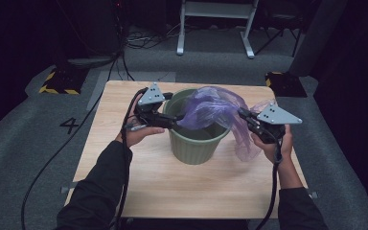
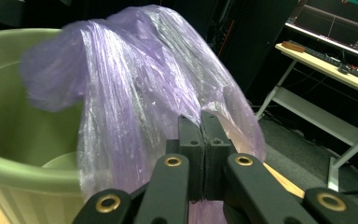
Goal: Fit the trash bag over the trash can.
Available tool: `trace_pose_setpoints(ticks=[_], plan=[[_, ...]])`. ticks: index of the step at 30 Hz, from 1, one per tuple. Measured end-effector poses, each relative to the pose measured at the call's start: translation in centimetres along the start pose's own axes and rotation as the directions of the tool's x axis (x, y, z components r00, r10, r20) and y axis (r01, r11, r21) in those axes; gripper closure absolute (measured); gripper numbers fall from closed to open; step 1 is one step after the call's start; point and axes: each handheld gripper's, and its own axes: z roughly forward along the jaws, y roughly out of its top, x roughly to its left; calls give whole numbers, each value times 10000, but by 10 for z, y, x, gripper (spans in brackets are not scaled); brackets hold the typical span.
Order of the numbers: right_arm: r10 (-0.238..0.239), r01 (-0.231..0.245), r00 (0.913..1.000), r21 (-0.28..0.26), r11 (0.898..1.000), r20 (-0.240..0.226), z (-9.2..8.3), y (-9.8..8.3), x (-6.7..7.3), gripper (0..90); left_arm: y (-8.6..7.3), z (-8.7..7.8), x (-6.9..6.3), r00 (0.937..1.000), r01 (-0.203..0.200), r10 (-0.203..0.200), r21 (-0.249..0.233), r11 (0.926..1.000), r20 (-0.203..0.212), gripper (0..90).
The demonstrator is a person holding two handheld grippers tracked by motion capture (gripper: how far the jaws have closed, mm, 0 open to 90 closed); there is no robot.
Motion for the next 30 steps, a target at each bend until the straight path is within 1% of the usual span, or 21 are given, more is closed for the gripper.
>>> trace_pose_setpoints(ticks=[2,5,6,7,8,10,11,12,13,14,15,16,18,19,20,21,22,23,24,28,30], plan=[[-84,84,9999,13,10000,-65,2,3,1,896,6,3,-9,9993,-311,309,68,9995,214,188],[-485,485,9986,6,9988,-195,6,11,8,894,15,10,-26,9947,-807,790,241,9964,655,183],[-485,485,9986,6,9988,-195,6,11,8,894,17,12,-31,9927,-953,925,342,9949,780,183],[-594,593,9977,-25,9982,-333,7,13,12,893,19,14,-34,9914,-1075,1041,403,9934,788,174],[-646,645,9970,-35,9979,-429,7,15,14,894,24,19,-42,9881,-1355,1314,480,9896,802,174],[-750,748,9958,-43,9972,-517,8,16,16,895,26,21,-45,9864,-1471,1424,536,9877,821,175],[-815,811,9951,-97,9967,-554,8,17,18,895,28,23,-48,9845,-1630,1580,643,9845,759,175],[-884,876,9939,-152,9960,-656,8,19,21,895,30,28,-52,9820,-1878,1849,976,9773,384,208],[-884,876,9939,-152,9960,-656,8,19,21,895,30,28,-52,9820,-1878,1849,976,9773,384,256],[-983,966,9915,-230,9951,-848,8,22,25,894,30,30,-53,9803,-1973,1957,1103,9741,253,307],[-1070,1053,9900,-236,9942,-919,8,23,27,892,30,34,-54,9768,-2133,2138,1313,9681,107,400],[-1070,1053,9900,-236,9942,-919,8,23,27,892,30,37,-54,9748,-2202,2233,1576,9626,-20,400],[-1122,1092,9880,-341,9934,-1066,8,25,29,884,29,41,-53,9711,-2378,2368,1885,9529,280,559],[-1097,1063,9874,-355,9937,-1142,8,26,31,857,26,43,-53,9637,-2648,2659,2033,9426,224,725],[-1097,1063,9874,-355,9937,-1142,8,26,31,857,26,43,-53,9637,-2648,2659,2033,9426,224,778],[-1034,1000,9877,-340,9944,-1177,7,26,31,819,25,44,-52,9634,-2665,2667,2035,9421,269,778],[-884,844,9883,-369,9957,-1242,7,24,30,773,23,44,-51,9658,-2580,2577,2047,9442,282,853],[-884,844,9883,-369,9957,-1242,7,24,30,773,22,44,-49,9661,-2565,2572,2052,9445,235,853],[-766,727,9885,-345,9968,-1302,6,23,29,731,21,43,-48,9673,-2525,2517,2054,9455,304,869],[-287,280,9881,-73,9996,-1510,5,19,25,478,17,42,-44,9704,-2399,2402,2105,9477,246,882],[8,-29,9873,-128,9999,-1590,1,17,23,397,16,40,-42,9722,-2321,2336,2046,9509,169,883]])
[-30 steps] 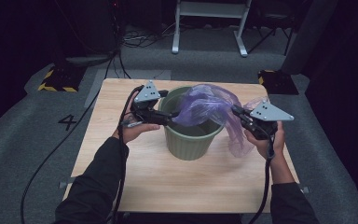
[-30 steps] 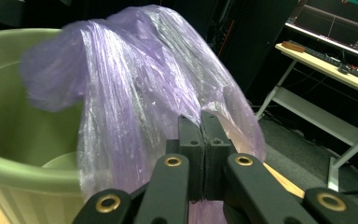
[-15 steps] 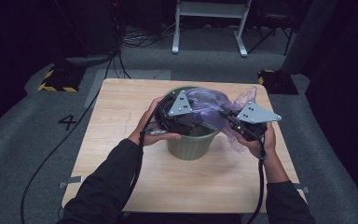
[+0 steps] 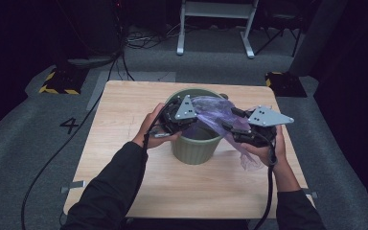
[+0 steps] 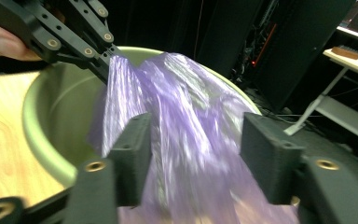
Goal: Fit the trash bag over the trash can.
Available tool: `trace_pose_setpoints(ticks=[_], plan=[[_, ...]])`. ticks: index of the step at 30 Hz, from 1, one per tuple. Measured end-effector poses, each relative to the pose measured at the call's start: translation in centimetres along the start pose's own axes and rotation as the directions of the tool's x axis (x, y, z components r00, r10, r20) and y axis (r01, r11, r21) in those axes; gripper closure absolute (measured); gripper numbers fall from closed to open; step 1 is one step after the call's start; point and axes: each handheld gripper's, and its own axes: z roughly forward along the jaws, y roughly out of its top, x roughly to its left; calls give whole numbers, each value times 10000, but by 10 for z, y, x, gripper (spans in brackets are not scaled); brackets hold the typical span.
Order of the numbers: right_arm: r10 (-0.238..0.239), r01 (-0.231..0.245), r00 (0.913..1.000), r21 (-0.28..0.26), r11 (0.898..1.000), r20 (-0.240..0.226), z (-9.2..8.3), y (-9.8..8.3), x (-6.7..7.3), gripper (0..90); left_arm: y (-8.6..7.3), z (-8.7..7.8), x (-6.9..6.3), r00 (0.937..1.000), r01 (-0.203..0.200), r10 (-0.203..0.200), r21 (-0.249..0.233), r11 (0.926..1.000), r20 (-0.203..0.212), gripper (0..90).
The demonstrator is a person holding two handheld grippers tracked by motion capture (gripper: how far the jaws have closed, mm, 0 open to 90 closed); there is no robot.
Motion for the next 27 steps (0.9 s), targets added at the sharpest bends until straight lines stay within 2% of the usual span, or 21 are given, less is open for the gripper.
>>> trace_pose_setpoints(ticks=[3,5,8,10,13,14,15,17,18,20,21,23,24,25,26,27], plan=[[190,-191,9998,-194,9996,-45,-8,-5,-2,327,-3,0,2,9999,116,-116,49,9999,-39,882],[168,-171,9997,-123,9998,-190,-14,-9,-1,292,-6,1,4,9997,255,-255,73,9996,-10,882],[-167,163,9998,565,9983,65,-20,-22,4,260,-10,1,7,9991,422,-422,-13,9991,-20,874],[-143,133,9998,731,9972,136,-20,-27,3,261,-12,0,9,9976,687,-686,-145,9975,47,873],[14,-65,9991,1190,9929,430,-19,-43,0,301,-14,-1,11,9970,777,-775,-226,9967,73,871],[55,-128,9985,1354,9907,545,-18,-49,-1,328,-14,-1,12,9968,800,-797,-273,9964,107,869],[184,-269,9980,1412,9896,606,-16,-54,-3,394,-14,-1,12,9965,823,-819,-280,9962,150,867],[438,-497,9980,1383,9891,458,-12,-62,-5,525,-13,0,12,9965,815,-810,-296,9962,198,865],[466,-510,9981,1201,9915,391,-9,-66,-6,709,-13,1,12,9964,826,-820,-312,9961,202,850],[485,-505,9985,863,9950,255,-8,-68,-6,819,-13,2,12,9962,845,-838,-323,9959,240,828],[445,-472,9983,715,9963,386,-9,-68,-7,819,-13,2,11,9963,833,-825,-333,9960,252,817],[422,-451,9977,555,9974,525,-10,-67,-7,883,-13,1,12,9965,814,-806,-340,9961,236,804],[526,-542,9965,225,9983,642,-14,-64,-9,893,-13,1,12,9964,825,-817,-365,9959,214,699],[526,-542,9965,225,9983,642,-14,-64,-9,893,-13,0,12,9953,955,-948,-413,9946,172,699],[564,-572,9952,68,9983,805,-16,-63,-11,895,-13,-1,12,9945,1021,-1008,-481,9936,281,640],[685,-672,9916,-159,9976,1093,-21,-59,-14,894,-13,-1,13,9932,1073,-1047,-498,9930,518,515]])
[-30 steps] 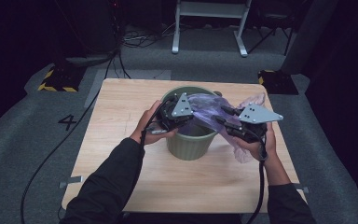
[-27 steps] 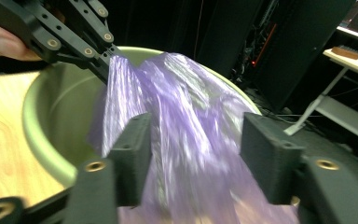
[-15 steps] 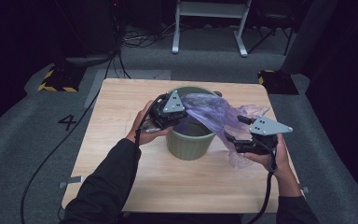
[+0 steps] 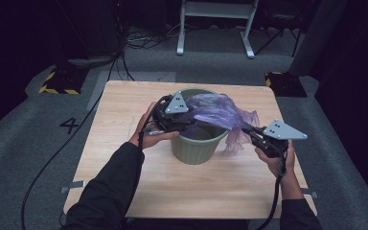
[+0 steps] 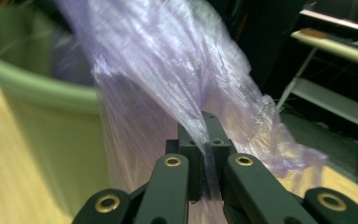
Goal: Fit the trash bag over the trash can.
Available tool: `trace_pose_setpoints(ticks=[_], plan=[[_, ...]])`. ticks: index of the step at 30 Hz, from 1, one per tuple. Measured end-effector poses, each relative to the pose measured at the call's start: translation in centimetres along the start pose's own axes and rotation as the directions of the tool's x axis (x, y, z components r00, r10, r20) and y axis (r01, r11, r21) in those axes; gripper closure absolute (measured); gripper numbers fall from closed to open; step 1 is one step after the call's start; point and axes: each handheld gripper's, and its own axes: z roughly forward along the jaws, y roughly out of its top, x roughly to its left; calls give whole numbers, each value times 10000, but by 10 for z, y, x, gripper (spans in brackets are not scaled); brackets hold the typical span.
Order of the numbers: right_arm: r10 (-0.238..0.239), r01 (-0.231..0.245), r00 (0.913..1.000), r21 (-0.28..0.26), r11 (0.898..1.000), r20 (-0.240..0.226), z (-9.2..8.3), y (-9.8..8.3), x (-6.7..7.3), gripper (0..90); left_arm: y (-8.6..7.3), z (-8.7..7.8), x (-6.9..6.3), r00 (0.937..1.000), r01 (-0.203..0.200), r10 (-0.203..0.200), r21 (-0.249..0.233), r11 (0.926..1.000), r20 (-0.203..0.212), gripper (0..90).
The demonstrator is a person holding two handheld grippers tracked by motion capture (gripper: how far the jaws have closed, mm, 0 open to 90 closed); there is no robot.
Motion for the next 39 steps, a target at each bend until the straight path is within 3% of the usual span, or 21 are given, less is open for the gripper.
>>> trace_pose_setpoints(ticks=[1,3,7,10,13,17,19,23,29,33,34,36,39], plan=[[0,0,10000,0,10000,0,0,0,0,894,0,0,0,9997,133,-134,55,9999,221,515],[-117,120,9995,-98,9999,293,-4,8,-4,889,2,0,-3,9994,189,-197,274,9994,291,332],[-435,437,9965,-13,9990,719,-6,17,-5,889,7,-4,-8,9989,307,-307,11,9995,355,243],[-432,441,9951,-79,9990,885,-9,23,-10,891,8,-8,-7,9974,479,-466,-227,9986,553,214],[-330,333,9921,-3,9994,1210,-10,24,-18,893,7,-7,-5,9989,408,-404,-173,9990,254,195],[-262,268,9881,-18,9996,1519,-8,28,-21,891,6,-3,1,9975,698,-695,-288,9971,114,195],[-418,423,9863,4,9991,1596,-5,33,-18,888,6,-2,2,9955,853,-829,-537,9949,451,189],[-764,766,9881,36,9971,1334,2,42,-8,882,12,1,-2,9941,892,-832,-883,9921,701,169],[-1496,1495,9875,64,9887,502,15,54,18,867,21,4,-16,9943,542,-440,-1046,9930,968,167],[-1882,1881,9818,63,9821,272,19,59,30,861,28,5,-27,9975,30,28,-824,9966,701,176],[-2083,2083,9780,51,9781,98,21,62,38,854,28,6,-29,9980,-51,98,-735,9973,628,235],[-2114,2114,9774,45,9774,11,21,63,40,849,28,5,-31,9968,-167,214,-608,9980,771,279],[-2246,2248,9741,11,9744,-275,22,64,49,833,25,2,-33,9956,-446,491,-576,9973,795,472]])
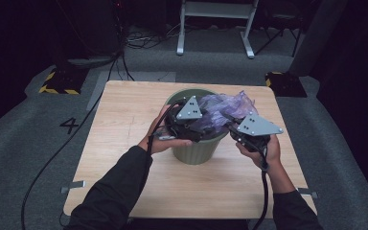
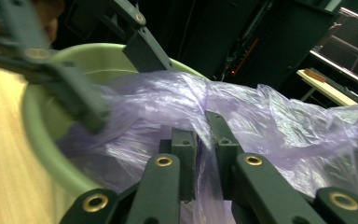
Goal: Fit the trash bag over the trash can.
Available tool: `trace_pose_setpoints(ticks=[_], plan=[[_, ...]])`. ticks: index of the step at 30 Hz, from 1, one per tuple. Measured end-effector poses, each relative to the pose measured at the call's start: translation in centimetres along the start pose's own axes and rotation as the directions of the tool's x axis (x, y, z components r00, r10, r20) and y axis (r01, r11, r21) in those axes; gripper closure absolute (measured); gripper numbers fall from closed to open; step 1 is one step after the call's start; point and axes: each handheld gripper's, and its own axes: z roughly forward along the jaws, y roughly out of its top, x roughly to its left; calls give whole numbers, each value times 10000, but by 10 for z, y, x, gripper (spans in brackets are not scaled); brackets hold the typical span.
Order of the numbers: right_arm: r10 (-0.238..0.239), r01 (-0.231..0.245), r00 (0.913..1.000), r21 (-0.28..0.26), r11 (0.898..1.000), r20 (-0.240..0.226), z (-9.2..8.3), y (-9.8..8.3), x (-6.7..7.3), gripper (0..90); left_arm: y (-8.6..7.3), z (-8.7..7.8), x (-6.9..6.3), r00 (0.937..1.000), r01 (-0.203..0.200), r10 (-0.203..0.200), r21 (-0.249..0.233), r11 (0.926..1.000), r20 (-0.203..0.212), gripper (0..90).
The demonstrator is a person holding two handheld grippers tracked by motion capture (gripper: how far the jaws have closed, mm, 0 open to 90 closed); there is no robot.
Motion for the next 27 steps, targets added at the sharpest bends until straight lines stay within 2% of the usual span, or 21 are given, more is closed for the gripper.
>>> trace_pose_setpoints(ticks=[2,5,6,7,8,9,13,17,21,22,27], plan=[[-63,63,9999,-8,10000,-150,0,1,4,811,-3,-2,-2,9995,-320,321,152,9994,-56,621],[-74,74,9995,-7,10000,-300,0,2,8,748,-7,-6,-5,9970,-679,687,235,9974,-350,770],[-59,59,9990,-3,10000,-447,-1,2,10,680,-9,-7,-6,9969,-697,704,225,9973,-340,835],[-59,59,9990,-3,10000,-447,-1,2,10,680,-10,-9,-6,9966,-747,756,255,9969,-335,835],[14,-6,9984,133,9999,-560,-2,1,10,557,-12,-9,-6,9963,-790,799,285,9965,-325,848],[14,-6,9984,133,9999,-560,-2,1,10,557,-13,-10,-6,9952,-874,888,342,9956,-413,848],[383,-366,9955,211,9991,-871,-9,-2,9,398,-17,-13,-4,9949,-851,866,320,9959,-514,857],[662,-650,9947,184,9977,-786,-19,-6,7,295,-23,-17,-1,9957,-701,716,274,9972,-581,864],[942,-934,9931,138,9955,-696,-27,-13,5,272,-28,-23,2,9964,-523,526,60,9986,-661,864],[1078,-1066,9927,260,9940,-540,-31,-18,3,271,-29,-25,3,9968,-464,463,6,9989,-658,864],[1324,-1309,9890,268,9910,-666,-35,-25,2,299,-32,-33,7,9970,-327,316,-143,9994,-712,863]])
